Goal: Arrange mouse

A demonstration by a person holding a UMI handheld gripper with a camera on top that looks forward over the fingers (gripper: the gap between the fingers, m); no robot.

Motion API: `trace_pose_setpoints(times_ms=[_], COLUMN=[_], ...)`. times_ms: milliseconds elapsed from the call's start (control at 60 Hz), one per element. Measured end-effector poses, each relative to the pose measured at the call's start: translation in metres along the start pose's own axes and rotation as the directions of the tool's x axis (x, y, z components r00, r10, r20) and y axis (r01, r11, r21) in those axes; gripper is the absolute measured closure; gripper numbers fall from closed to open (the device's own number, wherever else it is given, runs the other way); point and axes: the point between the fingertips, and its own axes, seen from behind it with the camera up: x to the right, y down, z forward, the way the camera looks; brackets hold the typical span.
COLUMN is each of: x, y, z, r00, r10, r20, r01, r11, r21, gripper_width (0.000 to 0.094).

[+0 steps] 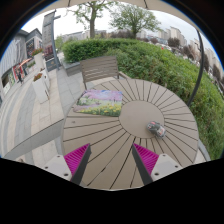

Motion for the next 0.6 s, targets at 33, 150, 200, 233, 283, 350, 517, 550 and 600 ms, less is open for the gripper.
trace_pose_setpoints(times_ms=[33, 150, 200, 233, 283, 350, 517, 550, 600], x=[0.005, 0.042, 0.073, 0.070, 0.109, 0.134, 0.186, 0.194, 0.201], y=[0.001, 0.005, 0.014, 0.011, 0.024, 0.030, 0.045, 0.046, 0.044], z=[0.001, 0.009, 0.022, 0.015, 0.028, 0.032, 0.052, 0.057, 0.067], r00=[1.000, 0.995, 0.990, 0.984, 0.977, 0.967, 0.950, 0.949, 0.950], r10=[0.011, 0.048, 0.075, 0.098, 0.131, 0.163, 0.185, 0.185, 0.184], r20=[-0.021, -0.089, -0.119, -0.146, -0.170, -0.195, -0.250, -0.255, -0.254], r01=[-0.011, -0.048, -0.074, -0.097, -0.129, -0.159, -0.174, -0.171, -0.165], r11=[1.000, 0.999, 0.997, 0.995, 0.991, 0.987, 0.982, 0.982, 0.982], r21=[-0.002, 0.002, 0.012, 0.012, 0.023, 0.038, 0.068, 0.077, 0.094], gripper_width=[0.0082, 0.0082, 0.0080, 0.0081, 0.0083, 0.0082, 0.0071, 0.0071, 0.0071])
